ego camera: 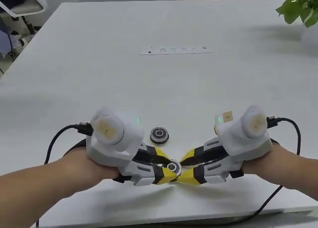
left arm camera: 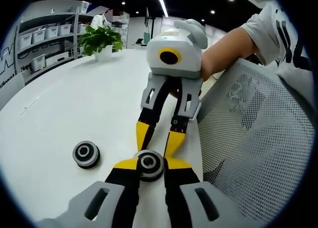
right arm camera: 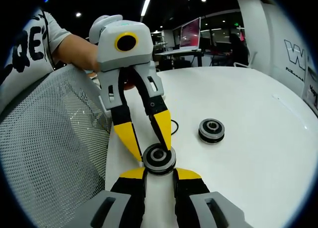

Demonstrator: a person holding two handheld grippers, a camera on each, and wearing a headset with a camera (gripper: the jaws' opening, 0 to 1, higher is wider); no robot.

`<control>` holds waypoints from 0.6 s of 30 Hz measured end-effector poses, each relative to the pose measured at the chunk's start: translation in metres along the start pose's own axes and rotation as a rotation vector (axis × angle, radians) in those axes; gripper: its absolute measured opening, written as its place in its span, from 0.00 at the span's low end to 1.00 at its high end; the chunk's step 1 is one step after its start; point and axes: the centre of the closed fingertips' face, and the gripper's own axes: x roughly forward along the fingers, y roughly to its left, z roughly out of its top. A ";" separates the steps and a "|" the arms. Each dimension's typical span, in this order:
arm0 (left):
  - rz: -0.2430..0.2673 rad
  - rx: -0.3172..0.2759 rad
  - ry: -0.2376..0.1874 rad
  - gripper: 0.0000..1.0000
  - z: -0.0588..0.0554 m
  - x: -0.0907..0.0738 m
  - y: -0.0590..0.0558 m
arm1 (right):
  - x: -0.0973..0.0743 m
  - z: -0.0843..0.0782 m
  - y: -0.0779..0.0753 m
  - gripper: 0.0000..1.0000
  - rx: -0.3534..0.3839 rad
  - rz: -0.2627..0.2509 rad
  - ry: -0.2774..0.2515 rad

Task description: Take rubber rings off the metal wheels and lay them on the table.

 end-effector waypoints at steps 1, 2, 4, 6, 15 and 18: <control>0.003 0.004 -0.001 0.13 0.000 0.000 0.000 | 0.000 0.000 0.000 0.19 -0.001 0.000 0.000; 0.005 0.008 -0.001 0.13 0.000 0.000 0.000 | 0.000 0.000 0.000 0.19 -0.001 -0.001 0.000; 0.009 0.027 0.002 0.12 0.000 0.000 0.000 | 0.000 0.000 0.000 0.19 -0.002 -0.001 0.001; 0.020 0.049 0.006 0.11 0.000 0.000 0.001 | 0.000 0.000 0.000 0.18 -0.003 -0.002 0.001; 0.053 0.130 0.008 0.08 0.000 -0.001 0.002 | 0.000 0.000 0.000 0.18 -0.009 -0.004 -0.001; 0.056 0.135 0.004 0.08 0.000 -0.002 0.002 | 0.000 0.001 0.000 0.18 -0.027 -0.009 -0.001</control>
